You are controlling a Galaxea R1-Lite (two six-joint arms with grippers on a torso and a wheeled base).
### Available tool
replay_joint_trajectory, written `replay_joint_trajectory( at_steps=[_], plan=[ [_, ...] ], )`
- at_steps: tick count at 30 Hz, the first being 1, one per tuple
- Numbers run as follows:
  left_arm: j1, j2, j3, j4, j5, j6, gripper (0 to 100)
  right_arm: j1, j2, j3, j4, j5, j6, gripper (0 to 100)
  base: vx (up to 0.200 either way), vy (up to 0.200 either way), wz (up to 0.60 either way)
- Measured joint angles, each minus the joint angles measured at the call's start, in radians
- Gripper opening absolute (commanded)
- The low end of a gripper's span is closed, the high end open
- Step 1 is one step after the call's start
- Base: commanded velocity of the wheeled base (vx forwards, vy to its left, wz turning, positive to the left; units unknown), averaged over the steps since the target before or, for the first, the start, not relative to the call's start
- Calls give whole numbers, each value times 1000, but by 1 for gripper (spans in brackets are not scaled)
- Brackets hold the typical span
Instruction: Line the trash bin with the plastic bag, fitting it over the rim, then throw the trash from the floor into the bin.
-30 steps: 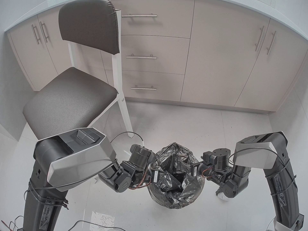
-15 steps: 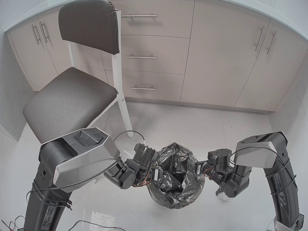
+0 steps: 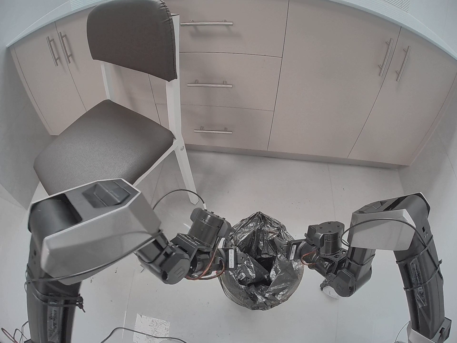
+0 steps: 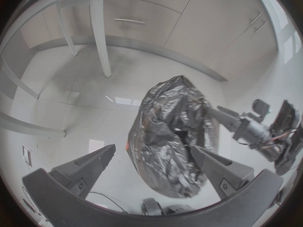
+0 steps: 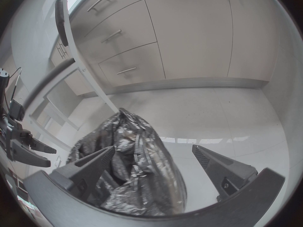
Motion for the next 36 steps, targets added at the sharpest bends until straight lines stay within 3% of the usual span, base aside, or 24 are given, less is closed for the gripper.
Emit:
replay_joint_trajectory(
  at_steps=[7,12,17,26,36],
  plan=[
    [-5,-186,314,-152,-96,-23,100,47,-110,78,-3,0,45,100,0,0,0],
    [22,-237,517,-429,-191,-27,100,-39,-174,77,62,-3,57,100,0,0,0],
    [49,-222,621,-636,-274,-27,100,-169,-204,-50,259,-3,53,100,0,0,0],
    [73,-169,682,-733,-327,-19,100,-288,-142,-461,589,-20,10,100,0,0,0],
    [90,-120,720,-806,-370,11,100,-374,126,-910,1203,-61,-46,100,0,0,0]
  ],
)
